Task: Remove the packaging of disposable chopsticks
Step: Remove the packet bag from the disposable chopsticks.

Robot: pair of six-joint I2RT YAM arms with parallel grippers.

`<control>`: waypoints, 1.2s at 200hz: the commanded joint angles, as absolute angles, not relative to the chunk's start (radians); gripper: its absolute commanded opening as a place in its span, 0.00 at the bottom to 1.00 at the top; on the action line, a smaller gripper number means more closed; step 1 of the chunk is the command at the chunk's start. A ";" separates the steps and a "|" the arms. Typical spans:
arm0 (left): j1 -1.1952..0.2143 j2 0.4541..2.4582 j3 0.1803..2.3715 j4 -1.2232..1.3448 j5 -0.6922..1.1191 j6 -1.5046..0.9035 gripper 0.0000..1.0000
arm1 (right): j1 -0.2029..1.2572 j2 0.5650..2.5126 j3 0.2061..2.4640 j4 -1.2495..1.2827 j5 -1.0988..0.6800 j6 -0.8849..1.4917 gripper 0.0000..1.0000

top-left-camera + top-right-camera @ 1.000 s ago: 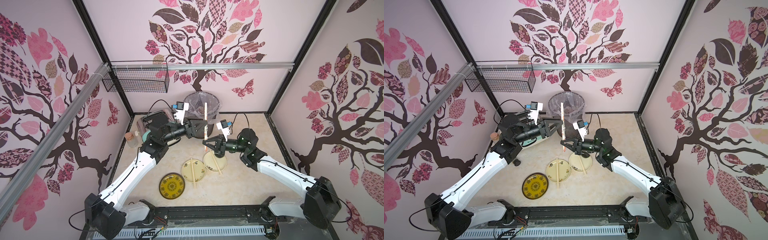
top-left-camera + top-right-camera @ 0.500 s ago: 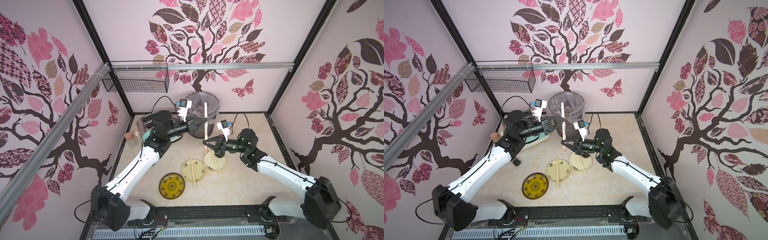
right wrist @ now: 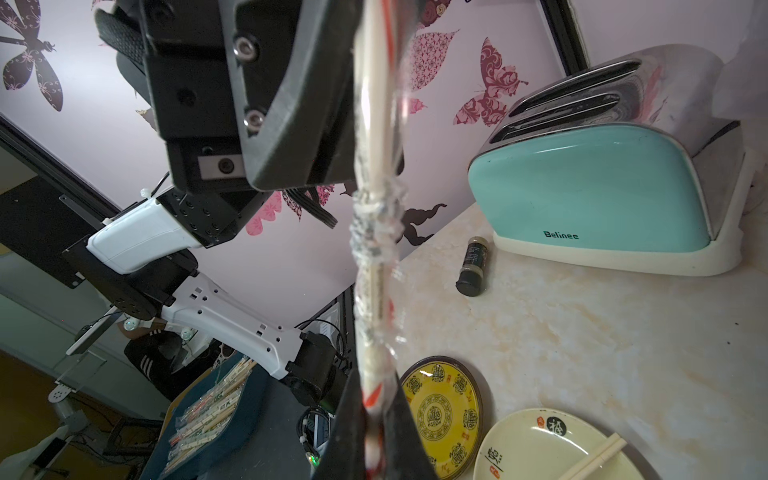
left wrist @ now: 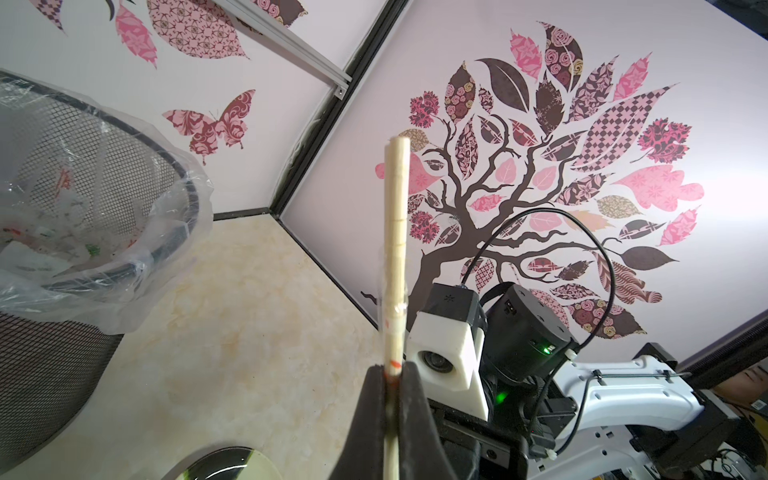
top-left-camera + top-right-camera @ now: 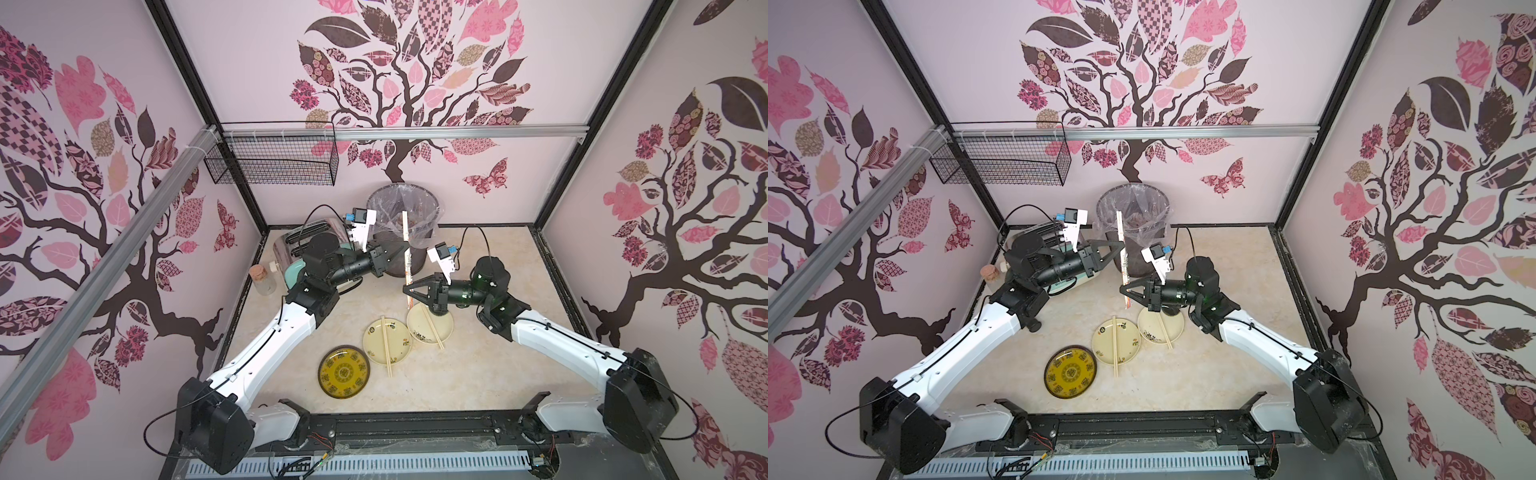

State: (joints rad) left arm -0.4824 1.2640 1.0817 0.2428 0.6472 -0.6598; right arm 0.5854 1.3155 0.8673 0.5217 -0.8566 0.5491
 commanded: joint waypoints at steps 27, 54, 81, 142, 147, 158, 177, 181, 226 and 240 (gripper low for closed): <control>-0.542 1.238 0.982 0.153 0.699 -0.680 0.08 | 0.576 1.313 1.000 0.615 -0.809 0.514 0.00; -0.557 1.226 0.948 0.153 0.692 -0.686 0.10 | 0.575 1.313 1.016 0.605 -0.805 0.503 0.00; -0.572 1.216 0.917 0.153 0.683 -0.693 0.10 | 0.574 1.312 1.028 0.598 -0.800 0.494 0.00; -0.617 1.201 0.848 0.214 0.671 -0.719 0.10 | 0.568 1.315 1.055 0.590 -0.795 0.485 0.00; -0.619 1.197 0.840 0.220 0.671 -0.722 0.10 | 0.568 1.315 1.058 0.589 -0.796 0.485 0.00; -0.618 1.186 0.826 0.227 0.669 -0.726 0.10 | 0.568 1.314 1.062 0.586 -0.795 0.483 0.00; -0.619 1.165 0.811 0.226 0.669 -0.721 0.13 | 0.566 1.312 1.064 0.582 -0.794 0.480 0.00; -0.619 1.163 0.808 0.226 0.670 -0.719 0.14 | 0.566 1.313 1.063 0.581 -0.794 0.479 0.00; -0.617 1.116 0.857 0.137 0.549 -0.674 0.12 | 0.566 1.308 1.022 0.599 -0.826 0.491 0.00; -0.609 1.118 0.885 0.142 0.532 -0.668 0.12 | 0.567 1.300 0.992 0.609 -0.842 0.497 0.00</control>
State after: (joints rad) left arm -0.5926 1.1168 0.8635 0.2924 0.5220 -0.6880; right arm 0.5793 1.3289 0.9638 0.4522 -0.8700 0.4995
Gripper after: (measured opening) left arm 0.127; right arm 0.082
